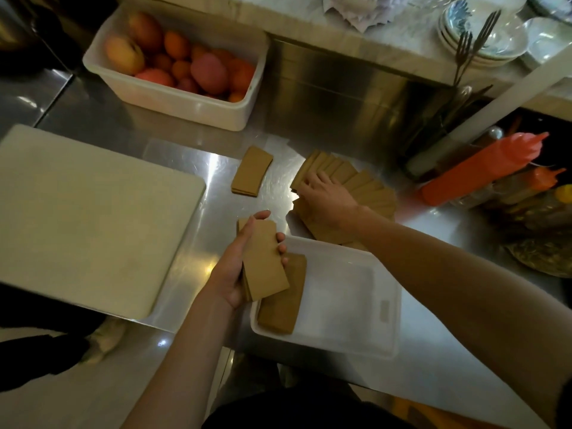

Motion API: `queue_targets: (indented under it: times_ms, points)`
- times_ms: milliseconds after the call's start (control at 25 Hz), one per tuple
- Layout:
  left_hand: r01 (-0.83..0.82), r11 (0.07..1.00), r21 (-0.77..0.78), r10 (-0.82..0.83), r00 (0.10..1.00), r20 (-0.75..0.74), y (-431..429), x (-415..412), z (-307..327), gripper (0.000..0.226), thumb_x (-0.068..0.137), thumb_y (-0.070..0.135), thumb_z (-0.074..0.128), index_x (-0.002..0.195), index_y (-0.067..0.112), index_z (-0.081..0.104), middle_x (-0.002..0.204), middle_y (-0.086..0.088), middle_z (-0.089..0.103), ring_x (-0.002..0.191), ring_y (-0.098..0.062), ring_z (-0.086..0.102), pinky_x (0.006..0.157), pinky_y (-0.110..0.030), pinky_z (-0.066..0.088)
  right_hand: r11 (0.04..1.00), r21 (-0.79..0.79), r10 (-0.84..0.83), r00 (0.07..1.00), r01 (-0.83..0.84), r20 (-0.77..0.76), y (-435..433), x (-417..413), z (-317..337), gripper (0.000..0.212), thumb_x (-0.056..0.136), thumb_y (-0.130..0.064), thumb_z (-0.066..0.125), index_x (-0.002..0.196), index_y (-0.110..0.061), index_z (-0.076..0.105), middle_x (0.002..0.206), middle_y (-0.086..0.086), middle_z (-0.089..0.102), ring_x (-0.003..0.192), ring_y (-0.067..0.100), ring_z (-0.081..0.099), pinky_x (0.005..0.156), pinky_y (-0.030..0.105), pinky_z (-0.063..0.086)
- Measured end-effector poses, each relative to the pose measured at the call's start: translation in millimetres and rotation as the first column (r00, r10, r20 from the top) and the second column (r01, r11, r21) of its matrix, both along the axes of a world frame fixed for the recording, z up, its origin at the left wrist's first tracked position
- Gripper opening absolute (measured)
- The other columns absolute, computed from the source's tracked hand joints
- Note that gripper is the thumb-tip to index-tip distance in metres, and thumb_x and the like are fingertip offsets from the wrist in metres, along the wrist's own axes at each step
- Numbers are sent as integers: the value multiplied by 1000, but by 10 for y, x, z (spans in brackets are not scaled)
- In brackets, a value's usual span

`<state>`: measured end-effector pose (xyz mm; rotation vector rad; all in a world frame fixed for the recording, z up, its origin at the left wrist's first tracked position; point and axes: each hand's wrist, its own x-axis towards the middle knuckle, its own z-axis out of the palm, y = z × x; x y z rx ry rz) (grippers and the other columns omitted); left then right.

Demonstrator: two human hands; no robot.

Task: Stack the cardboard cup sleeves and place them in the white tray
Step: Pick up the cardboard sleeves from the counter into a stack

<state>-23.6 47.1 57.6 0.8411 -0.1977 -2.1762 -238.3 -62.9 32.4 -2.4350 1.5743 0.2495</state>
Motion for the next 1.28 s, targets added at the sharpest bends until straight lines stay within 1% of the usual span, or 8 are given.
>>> queue_targets:
  times_ms: [80, 120, 280, 560, 800, 960, 1160, 1280]
  points:
    - [-4, 1000, -6, 4, 1000, -4, -9, -4, 6, 48, 79, 45, 77, 122, 28, 64, 98, -13, 67, 84, -25, 65, 75, -43, 57, 947, 270, -241, 939, 172, 246, 12, -97, 143, 40, 83, -23, 70, 118, -25, 51, 112, 1, 55, 105, 22, 54, 86, 35, 50]
    - [-1, 1000, -10, 1, 1000, -1, -21, -6, 9, 46, 80, 45, 76, 121, 29, 64, 98, -13, 67, 84, -24, 65, 75, -43, 57, 909, 354, -335, 892, 221, 303, -5, -179, 231, 35, 83, -22, 71, 113, -24, 53, 108, 0, 56, 103, 22, 56, 85, 34, 49]
    - [-6, 1000, -6, 6, 1000, 9, -87, -13, 14, 43, 83, 45, 71, 122, 28, 64, 99, -13, 67, 84, -24, 65, 75, -43, 57, 877, 327, -462, 802, 351, 379, -118, -584, 579, 36, 84, -28, 71, 116, -24, 55, 115, -1, 55, 102, 17, 54, 83, 31, 48]
    - [-17, 1000, 14, 17, 1000, 7, -143, -30, -11, 37, 86, 44, 68, 119, 28, 67, 96, -12, 68, 82, -23, 65, 74, -43, 57, 895, 358, -318, 943, 265, 96, -98, -452, 226, 51, 82, -20, 73, 129, -21, 52, 119, 2, 58, 101, 19, 54, 84, 32, 46]
    - [0, 1000, -6, 0, 1000, -11, -179, 7, 23, 46, 78, 44, 76, 120, 28, 66, 96, -12, 68, 81, -23, 65, 75, -43, 57, 988, 116, -79, 980, 101, -183, -70, -363, -144, 51, 83, -23, 68, 130, -22, 49, 114, 8, 57, 86, 21, 52, 63, 30, 44]
    - [-18, 1000, 4, 18, 1000, -20, -186, 13, 29, 40, 81, 42, 72, 118, 27, 66, 95, -12, 67, 81, -23, 65, 75, -43, 57, 996, 62, -46, 979, 60, -197, -107, -405, -201, 50, 84, -23, 65, 130, -18, 47, 123, 11, 50, 109, 28, 47, 79, 38, 47]
    - [4, 1000, -4, -4, 1000, 6, -210, -12, 41, 40, 83, 40, 69, 120, 27, 65, 95, -12, 67, 81, -23, 65, 75, -42, 57, 997, 59, -37, 993, 44, -110, -108, -493, -130, 43, 79, -27, 70, 117, -19, 51, 111, 5, 59, 97, 21, 49, 78, 34, 42]
    - [21, 1000, -16, -21, 999, 24, -228, -35, 38, 44, 81, 41, 72, 122, 27, 64, 96, -12, 68, 81, -23, 65, 75, -42, 57, 997, 68, -31, 998, 34, -46, -62, -528, -70, 52, 78, -28, 74, 125, -22, 52, 113, 0, 56, 100, 18, 46, 82, 33, 43]
